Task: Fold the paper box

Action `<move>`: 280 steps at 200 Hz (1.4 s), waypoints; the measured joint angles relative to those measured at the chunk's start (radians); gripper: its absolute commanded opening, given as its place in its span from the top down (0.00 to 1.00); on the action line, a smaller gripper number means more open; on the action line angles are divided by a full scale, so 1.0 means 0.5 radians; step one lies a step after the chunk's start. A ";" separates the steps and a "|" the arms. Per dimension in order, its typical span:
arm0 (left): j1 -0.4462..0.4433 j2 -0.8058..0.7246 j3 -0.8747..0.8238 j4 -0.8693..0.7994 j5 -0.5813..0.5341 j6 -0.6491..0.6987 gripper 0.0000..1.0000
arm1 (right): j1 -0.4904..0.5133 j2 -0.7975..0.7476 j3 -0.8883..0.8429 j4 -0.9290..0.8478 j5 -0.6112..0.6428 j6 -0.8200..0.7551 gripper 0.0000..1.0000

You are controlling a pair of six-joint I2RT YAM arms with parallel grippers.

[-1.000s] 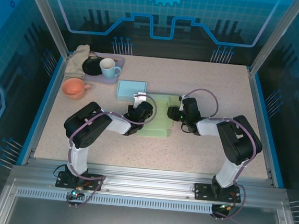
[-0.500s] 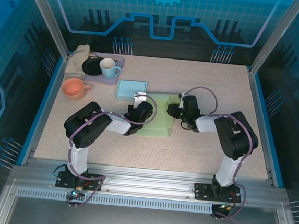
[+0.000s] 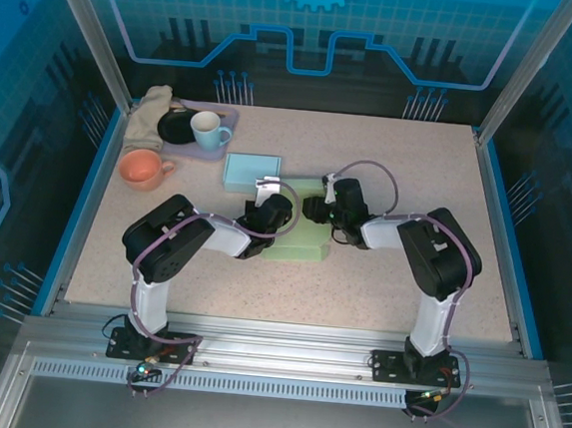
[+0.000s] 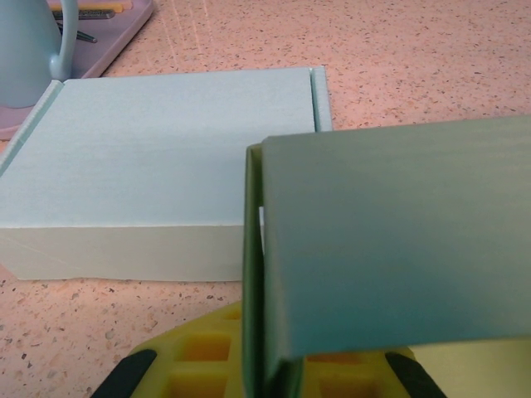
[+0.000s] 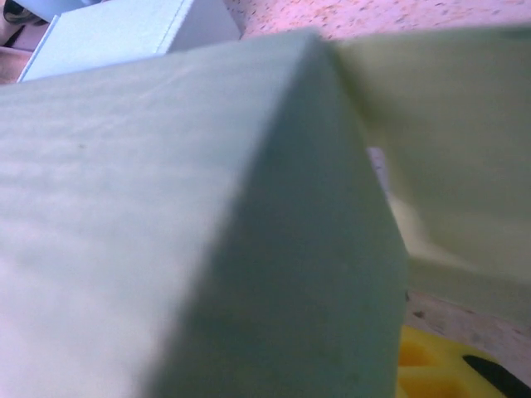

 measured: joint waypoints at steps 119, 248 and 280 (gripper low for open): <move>-0.001 0.022 0.034 -0.008 0.008 0.001 0.92 | 0.004 -0.610 -0.178 -0.442 0.287 -0.199 0.58; 0.000 0.023 0.042 -0.021 0.014 0.002 0.92 | -0.498 -0.358 0.078 -0.792 0.524 -0.314 0.56; -0.001 0.026 0.049 -0.024 0.015 0.002 0.92 | -0.452 -0.328 0.076 -0.760 0.373 -0.394 0.56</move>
